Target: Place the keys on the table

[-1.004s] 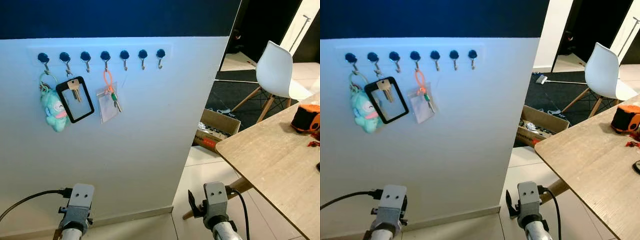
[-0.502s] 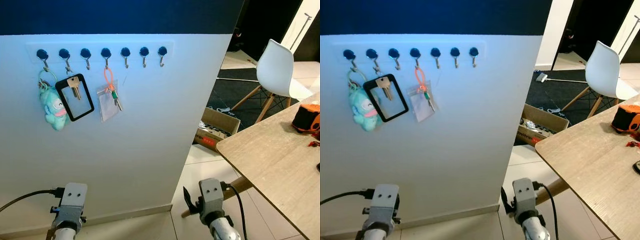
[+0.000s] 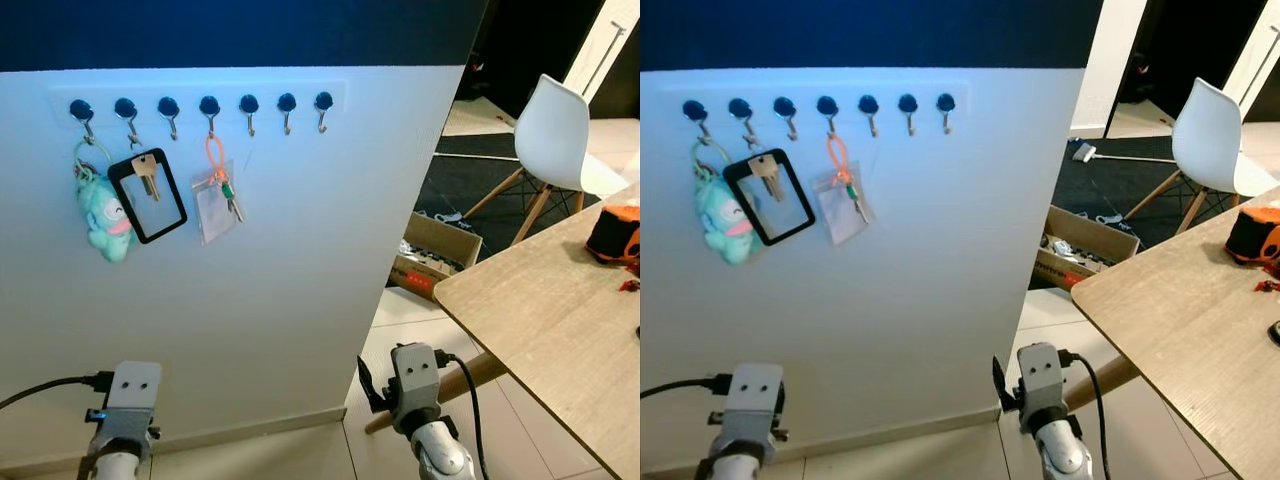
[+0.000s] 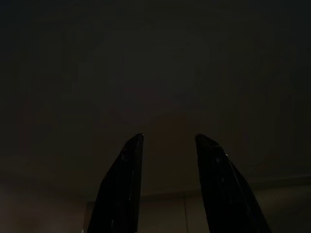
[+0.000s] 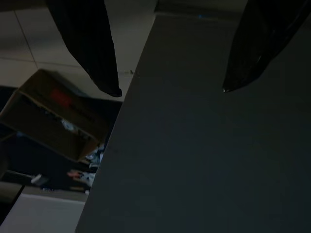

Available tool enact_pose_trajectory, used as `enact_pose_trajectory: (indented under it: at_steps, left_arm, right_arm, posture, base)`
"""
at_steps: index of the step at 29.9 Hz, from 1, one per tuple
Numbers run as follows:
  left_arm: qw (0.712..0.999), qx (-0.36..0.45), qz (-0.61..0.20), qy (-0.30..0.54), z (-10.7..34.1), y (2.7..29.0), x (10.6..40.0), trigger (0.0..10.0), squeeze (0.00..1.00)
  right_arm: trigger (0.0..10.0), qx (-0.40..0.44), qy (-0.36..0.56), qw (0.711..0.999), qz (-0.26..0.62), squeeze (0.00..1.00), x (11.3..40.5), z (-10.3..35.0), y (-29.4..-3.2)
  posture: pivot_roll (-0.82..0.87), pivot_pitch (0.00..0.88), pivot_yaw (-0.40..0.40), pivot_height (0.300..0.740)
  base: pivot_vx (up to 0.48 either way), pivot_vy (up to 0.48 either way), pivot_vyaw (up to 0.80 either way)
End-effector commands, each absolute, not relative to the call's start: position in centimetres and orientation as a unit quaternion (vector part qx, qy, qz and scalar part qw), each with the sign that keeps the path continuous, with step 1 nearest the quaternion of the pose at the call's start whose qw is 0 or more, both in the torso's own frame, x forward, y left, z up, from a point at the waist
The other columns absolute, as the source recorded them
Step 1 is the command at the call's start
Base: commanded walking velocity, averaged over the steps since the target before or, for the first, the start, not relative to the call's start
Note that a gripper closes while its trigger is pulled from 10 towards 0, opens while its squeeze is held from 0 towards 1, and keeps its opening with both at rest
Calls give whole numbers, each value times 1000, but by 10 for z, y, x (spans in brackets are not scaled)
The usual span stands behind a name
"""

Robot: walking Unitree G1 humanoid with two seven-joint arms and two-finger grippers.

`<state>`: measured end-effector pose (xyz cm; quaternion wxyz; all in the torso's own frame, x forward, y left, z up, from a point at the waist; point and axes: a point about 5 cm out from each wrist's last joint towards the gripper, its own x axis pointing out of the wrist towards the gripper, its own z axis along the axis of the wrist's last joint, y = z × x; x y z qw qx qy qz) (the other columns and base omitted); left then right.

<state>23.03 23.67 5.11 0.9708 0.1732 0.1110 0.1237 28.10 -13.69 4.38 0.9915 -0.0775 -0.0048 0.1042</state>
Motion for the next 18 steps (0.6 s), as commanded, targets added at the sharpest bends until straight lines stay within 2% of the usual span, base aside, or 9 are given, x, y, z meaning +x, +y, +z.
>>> enact_pose_trajectory:
  at_steps: [1, 13, 18]
  left_arm:
    - [973, 171, 107, 113, 51, 229, 233, 10000, 0]
    - [976, 162, 98, 105, 54, 220, 239, 10000, 0]
    - [974, 158, 115, 110, 51, 225, 237, 10000, 0]
  right_arm:
    - [10000, -85, -12, 991, 102, 0, 278, 47, -142]
    - [10000, -83, -51, 991, 97, 0, 285, 73, -147]
    - [10000, -78, -50, 989, 115, 0, 286, 75, -136]
  posture:
    - [120, 158, 10, 740]
    - [114, 150, -12, 740]
    - [114, 145, -25, 740]
  base:
    - [0, 0, 0]
    - [0, 0, 0]
    - [0, 0, 0]
